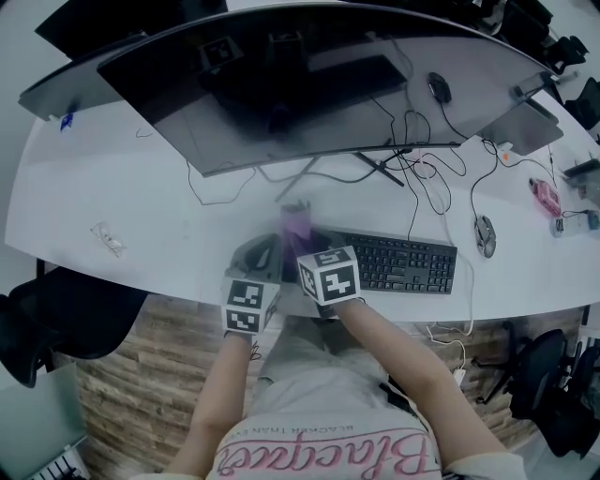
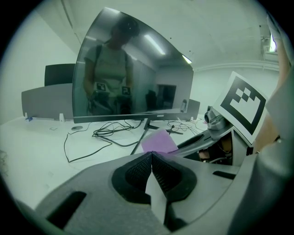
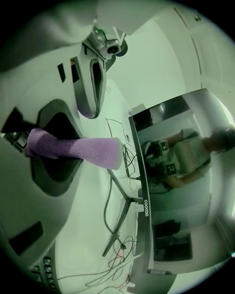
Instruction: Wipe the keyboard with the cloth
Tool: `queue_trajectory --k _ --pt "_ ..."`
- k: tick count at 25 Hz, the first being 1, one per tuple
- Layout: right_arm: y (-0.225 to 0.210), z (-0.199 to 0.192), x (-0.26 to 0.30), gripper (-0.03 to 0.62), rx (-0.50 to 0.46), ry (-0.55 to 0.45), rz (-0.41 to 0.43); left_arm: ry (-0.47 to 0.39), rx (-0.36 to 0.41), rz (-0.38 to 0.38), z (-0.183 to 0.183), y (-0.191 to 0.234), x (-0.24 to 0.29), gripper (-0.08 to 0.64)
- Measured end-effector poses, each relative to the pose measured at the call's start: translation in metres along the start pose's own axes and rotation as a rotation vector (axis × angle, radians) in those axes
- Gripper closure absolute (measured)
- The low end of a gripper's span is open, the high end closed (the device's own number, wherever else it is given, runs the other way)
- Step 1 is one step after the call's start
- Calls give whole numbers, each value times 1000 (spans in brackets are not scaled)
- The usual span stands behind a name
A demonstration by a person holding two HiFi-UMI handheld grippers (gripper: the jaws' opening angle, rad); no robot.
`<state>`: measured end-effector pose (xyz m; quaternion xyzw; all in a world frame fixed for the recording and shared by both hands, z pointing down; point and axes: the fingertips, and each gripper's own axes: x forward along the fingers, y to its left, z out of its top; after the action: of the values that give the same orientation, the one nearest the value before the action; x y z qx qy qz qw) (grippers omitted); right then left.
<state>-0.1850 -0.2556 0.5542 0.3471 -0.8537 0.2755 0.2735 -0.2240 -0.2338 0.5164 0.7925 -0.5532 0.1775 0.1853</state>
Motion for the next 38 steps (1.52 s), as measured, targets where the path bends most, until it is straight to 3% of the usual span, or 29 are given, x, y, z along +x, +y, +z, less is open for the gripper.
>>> queue_trajectory --k 20,38 --pt "-53 -16 -38 503 5 -4 0 19 26 -36 4 -58 30 555" --pt "-141 -40 -98 503 67 -30 -88 20 81 -118 23 -142 73 555"
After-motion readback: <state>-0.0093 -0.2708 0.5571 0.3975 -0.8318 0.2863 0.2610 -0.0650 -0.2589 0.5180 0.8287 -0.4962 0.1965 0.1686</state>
